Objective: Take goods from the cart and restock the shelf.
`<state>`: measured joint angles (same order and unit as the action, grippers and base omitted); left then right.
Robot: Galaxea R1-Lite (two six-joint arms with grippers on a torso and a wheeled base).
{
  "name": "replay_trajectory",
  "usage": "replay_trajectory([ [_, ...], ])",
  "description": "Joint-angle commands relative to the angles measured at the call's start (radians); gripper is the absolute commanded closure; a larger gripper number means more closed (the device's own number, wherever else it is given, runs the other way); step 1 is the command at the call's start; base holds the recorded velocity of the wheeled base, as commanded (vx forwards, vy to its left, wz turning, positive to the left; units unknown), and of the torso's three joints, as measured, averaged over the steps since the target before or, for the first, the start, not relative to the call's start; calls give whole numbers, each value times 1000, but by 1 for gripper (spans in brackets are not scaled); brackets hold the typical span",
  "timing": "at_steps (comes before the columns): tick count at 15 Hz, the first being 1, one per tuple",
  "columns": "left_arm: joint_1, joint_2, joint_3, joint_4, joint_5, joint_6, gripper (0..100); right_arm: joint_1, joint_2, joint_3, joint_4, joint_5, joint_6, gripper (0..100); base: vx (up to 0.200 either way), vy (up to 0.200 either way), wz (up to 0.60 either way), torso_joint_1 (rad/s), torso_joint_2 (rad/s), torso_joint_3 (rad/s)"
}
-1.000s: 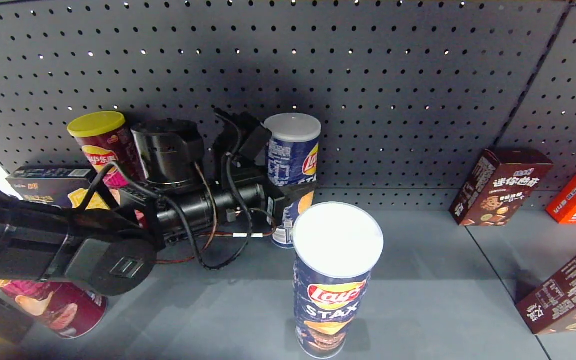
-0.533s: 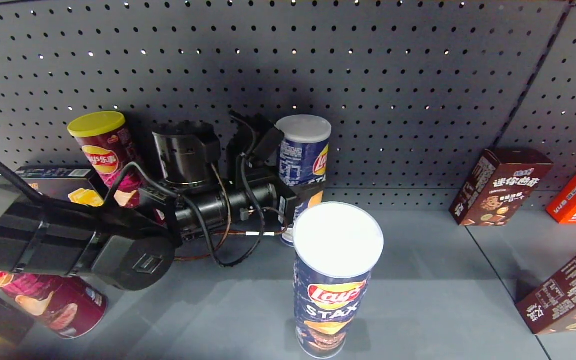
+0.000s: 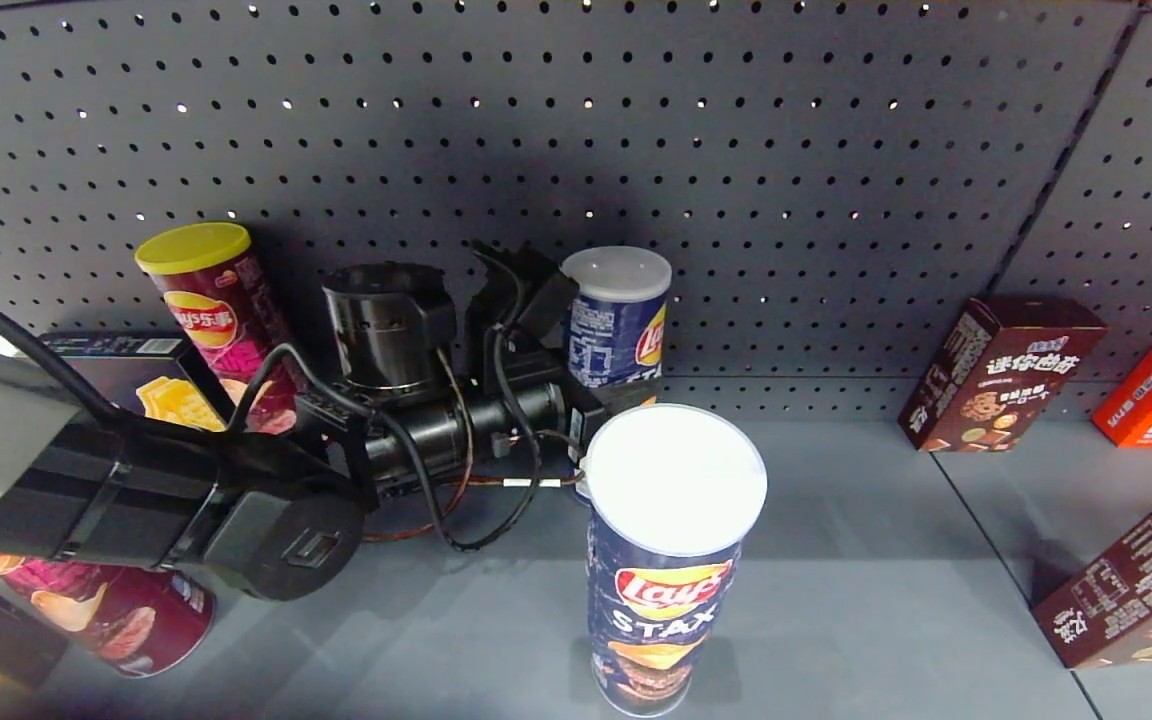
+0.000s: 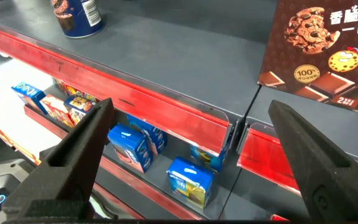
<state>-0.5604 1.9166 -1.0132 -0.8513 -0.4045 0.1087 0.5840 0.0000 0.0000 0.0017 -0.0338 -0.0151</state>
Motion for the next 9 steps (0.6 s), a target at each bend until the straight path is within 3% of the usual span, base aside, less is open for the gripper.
replay_trajectory([
  [1,-1,-11,25,-2,-1,0,100,0,0,0,0,0,0,0,0,0,0,0,0,0],
  [9,-3,-65,77,0,-2,-6,100,0,0,0,0,0,0,0,0,0,0,0,0,0],
])
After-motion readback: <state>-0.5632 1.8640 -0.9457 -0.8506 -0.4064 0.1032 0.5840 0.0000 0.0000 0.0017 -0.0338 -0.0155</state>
